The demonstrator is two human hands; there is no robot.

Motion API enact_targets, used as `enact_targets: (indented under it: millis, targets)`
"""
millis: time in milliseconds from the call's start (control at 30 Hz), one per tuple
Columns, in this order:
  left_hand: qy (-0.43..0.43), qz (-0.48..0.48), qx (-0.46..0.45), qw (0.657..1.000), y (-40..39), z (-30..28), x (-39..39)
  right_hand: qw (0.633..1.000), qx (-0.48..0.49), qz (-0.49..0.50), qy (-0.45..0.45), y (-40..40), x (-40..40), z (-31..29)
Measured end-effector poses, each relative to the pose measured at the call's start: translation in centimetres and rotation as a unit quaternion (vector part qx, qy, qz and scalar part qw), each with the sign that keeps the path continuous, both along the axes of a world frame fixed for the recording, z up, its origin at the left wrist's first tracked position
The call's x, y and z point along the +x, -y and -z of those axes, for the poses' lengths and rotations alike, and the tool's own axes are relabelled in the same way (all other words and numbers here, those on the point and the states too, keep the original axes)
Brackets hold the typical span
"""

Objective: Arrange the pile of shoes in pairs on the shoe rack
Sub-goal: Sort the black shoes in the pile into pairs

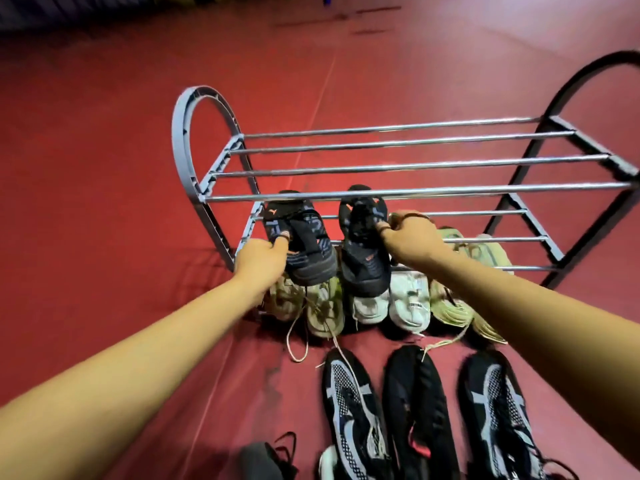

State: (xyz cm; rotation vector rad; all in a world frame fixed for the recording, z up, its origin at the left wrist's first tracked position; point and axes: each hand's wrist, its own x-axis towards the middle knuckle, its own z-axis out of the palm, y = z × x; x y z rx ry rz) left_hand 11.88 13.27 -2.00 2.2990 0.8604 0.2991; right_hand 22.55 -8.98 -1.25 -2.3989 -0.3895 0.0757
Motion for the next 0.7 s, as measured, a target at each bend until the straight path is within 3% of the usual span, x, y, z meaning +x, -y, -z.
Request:
enact_targets:
  millis: [167, 233, 333, 400, 567, 700]
  targets:
    - [0.018, -0.018, 0.027, 0.999, -0.8, 1.6, -0.2, 0.995, 0.092, 0.033, -0.033, 0.4, -2.5, 1.3]
    - [0.066, 0.005, 0.043, 0.997, -0.8, 2.0, -1.3, 0.992, 0.126, -0.008, -0.027, 1.1, -4.8, 2.0]
    - [0.128, 0.104, 0.029, 0.986, 0.2, 2.0, -2.8, 0.996, 0.059, -0.054, 0.037, 0.6, -5.9, 3.1]
    - [0.096, 0.161, 0.064, 0.980, 1.1, 1.8, -2.9, 0.998, 0.021, -0.040, 0.043, -0.4, -5.4, 2.8]
    - [0.129, 0.124, 0.099, 0.979, 1.3, 0.7, -2.5, 0.997, -0.014, -0.066, 0.042, -0.9, -5.4, 2.1]
    - [0.105, 0.112, 0.160, 0.975, -0.2, 0.4, -3.1, 0.996, -0.016, -0.076, 0.048, -1.0, -5.7, 1.6]
